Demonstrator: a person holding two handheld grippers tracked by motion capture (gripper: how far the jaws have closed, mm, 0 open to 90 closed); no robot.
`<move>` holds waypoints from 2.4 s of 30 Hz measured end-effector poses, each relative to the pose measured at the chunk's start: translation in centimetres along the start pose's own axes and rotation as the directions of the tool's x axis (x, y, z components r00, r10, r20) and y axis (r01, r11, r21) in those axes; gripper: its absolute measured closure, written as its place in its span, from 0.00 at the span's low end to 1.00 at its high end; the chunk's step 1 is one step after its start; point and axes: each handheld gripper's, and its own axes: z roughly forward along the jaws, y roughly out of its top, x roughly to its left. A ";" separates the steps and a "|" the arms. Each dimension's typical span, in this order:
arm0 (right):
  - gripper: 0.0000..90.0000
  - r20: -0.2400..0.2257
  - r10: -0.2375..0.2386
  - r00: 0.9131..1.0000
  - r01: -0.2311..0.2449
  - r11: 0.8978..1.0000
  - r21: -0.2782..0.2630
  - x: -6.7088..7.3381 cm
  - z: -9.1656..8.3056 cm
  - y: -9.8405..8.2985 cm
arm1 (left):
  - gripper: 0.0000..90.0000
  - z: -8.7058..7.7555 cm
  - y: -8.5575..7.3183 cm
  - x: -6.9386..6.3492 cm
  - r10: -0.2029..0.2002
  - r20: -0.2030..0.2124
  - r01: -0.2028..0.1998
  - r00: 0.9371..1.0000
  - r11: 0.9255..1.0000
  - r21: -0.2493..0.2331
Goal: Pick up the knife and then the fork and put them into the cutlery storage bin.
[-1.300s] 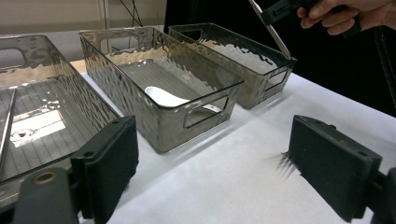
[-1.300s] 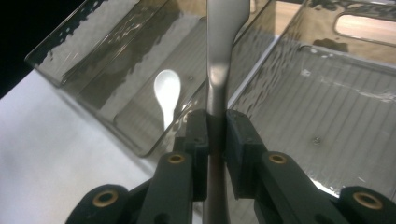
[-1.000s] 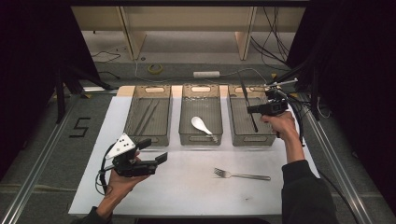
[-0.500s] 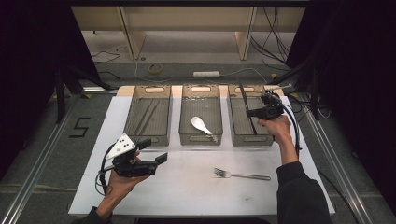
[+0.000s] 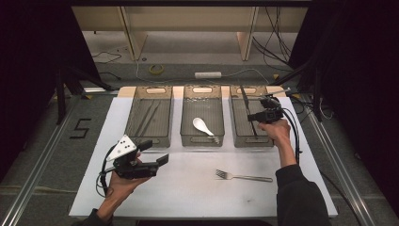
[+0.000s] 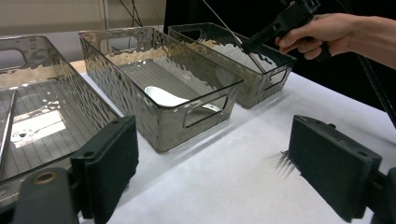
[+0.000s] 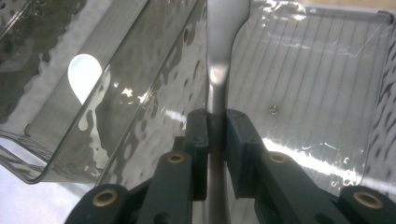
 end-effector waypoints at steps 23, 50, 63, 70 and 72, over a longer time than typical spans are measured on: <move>0.54 -0.032 0.005 0.999 -0.005 1.000 -0.021 0.1 -1.2 -0.1 | 0.18 0.0 0.0 0.0 0.000 0.000 0.000 1.000 1.000 0.001; 0.32 -0.136 -0.327 0.935 0.316 0.944 -0.095 6.5 -7.2 -3.5 | 0.17 0.0 -0.1 -0.1 0.001 -0.003 -0.001 1.000 1.000 0.004; 0.28 -0.112 -0.414 0.903 0.409 0.910 -0.061 8.1 -7.9 -5.6 | 0.17 0.0 -0.1 0.0 -0.001 -0.005 0.001 1.000 1.000 0.005; 0.25 -0.121 -0.429 0.895 0.433 0.901 0.011 7.7 -7.0 -7.1 | 0.17 -0.1 -0.1 0.0 -0.002 -0.006 0.002 1.000 1.000 0.003; 0.25 -0.127 -0.435 0.891 0.443 0.896 0.038 7.7 -6.8 -7.6 | 0.17 -0.1 -0.1 0.0 0.000 -0.006 0.000 1.000 1.000 0.003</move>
